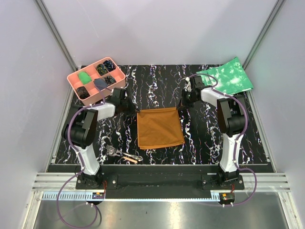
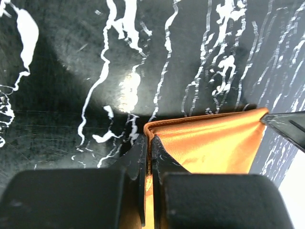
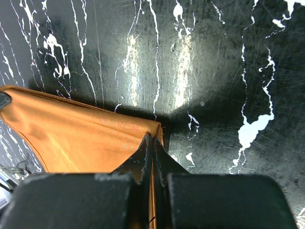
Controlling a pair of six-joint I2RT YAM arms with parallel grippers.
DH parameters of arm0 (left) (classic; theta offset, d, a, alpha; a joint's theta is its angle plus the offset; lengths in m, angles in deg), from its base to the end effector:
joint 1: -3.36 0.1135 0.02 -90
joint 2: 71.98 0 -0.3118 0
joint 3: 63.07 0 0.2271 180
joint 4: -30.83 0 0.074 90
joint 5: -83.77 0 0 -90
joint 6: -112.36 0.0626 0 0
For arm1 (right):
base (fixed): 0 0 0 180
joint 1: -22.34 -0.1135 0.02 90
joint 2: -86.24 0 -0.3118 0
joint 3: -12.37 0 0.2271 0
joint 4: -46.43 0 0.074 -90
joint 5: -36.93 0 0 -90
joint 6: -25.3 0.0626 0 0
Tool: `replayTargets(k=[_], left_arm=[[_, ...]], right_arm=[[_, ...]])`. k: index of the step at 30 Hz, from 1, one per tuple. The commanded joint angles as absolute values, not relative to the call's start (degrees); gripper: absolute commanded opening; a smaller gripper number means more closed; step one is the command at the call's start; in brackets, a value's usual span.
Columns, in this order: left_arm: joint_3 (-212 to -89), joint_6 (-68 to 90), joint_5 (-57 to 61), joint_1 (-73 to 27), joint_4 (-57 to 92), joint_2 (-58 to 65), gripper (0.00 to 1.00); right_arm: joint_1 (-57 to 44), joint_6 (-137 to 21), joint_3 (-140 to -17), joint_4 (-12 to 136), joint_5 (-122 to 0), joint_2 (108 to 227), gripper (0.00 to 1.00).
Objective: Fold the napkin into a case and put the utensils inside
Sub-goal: Smooth out the lower triangle-folded napkin at the center of the board.
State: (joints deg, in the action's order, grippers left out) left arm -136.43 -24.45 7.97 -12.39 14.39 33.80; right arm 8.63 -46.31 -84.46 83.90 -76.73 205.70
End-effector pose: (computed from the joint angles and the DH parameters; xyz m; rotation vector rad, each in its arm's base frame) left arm 0.3665 -0.1193 0.1904 -0.5669 2.4844 -0.7670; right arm 0.4297 0.1307 0.1837 -0.0400 2.6646 0.7320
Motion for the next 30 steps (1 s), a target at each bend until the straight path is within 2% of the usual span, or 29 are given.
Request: replayTargets(k=[1, 2, 4, 5, 6, 9, 13, 17, 25, 28, 29, 30], left_arm=[[-136.57, -23.70, 1.50, -11.58, 15.34, 32.52, 0.00], [-136.57, -23.78, 1.33, -11.76, 15.25, 32.61, 0.00], [-136.04, -23.43, -0.16, -12.11, 15.34, 31.74, 0.09], [-136.04, -23.17, -1.99, -12.11, 14.99, 30.69, 0.15], [-136.56, -22.30, -3.23, -12.11, 13.77, 30.25, 0.30], [-137.62, -20.89, -5.00, -12.02, 11.65, 29.19, 0.44], [-139.55, -21.23, -1.49, -11.94, 10.85, 31.20, 0.50], [-140.00, -22.46, 4.21, -11.94, 14.53, 34.63, 0.50], [-140.34, -23.08, 8.27, -13.25, 19.21, 37.53, 0.52], [-141.05, -23.78, 7.92, -13.43, 16.85, 39.02, 0.40], [-141.57, -23.87, 6.09, -13.43, 15.70, 39.29, 0.28], [-141.93, -23.52, 5.03, -13.52, 13.78, 39.55, 0.22]], right_arm=[[9.95, -46.95, -85.12, 83.55, -72.41, 205.06, 0.00], [9.95, -46.95, -85.30, 83.46, -72.49, 205.24, 0.00], [9.95, -47.56, -85.83, 83.46, -72.32, 205.33, 0.00], [9.95, -47.74, -85.91, 83.46, -72.23, 205.24, 0.00], [9.95, -48.26, -86.09, 83.46, -72.41, 205.16, 0.00], [10.04, -48.61, -86.62, 83.64, -73.54, 205.50, 0.00], [9.95, -48.71, -86.88, 83.55, -74.43, 205.86, 0.01], [9.95, -48.62, -86.88, 83.64, -75.31, 206.03, 0.02], [9.95, -48.88, -87.58, 83.81, -75.48, 206.21, 0.02], [9.95, -48.97, -88.46, 83.99, -75.57, 206.47, 0.02], [9.95, -49.23, -89.07, 84.16, -75.40, 206.73, 0.01], [9.95, -49.49, -89.60, 84.43, -74.79, 206.82, 0.02]])
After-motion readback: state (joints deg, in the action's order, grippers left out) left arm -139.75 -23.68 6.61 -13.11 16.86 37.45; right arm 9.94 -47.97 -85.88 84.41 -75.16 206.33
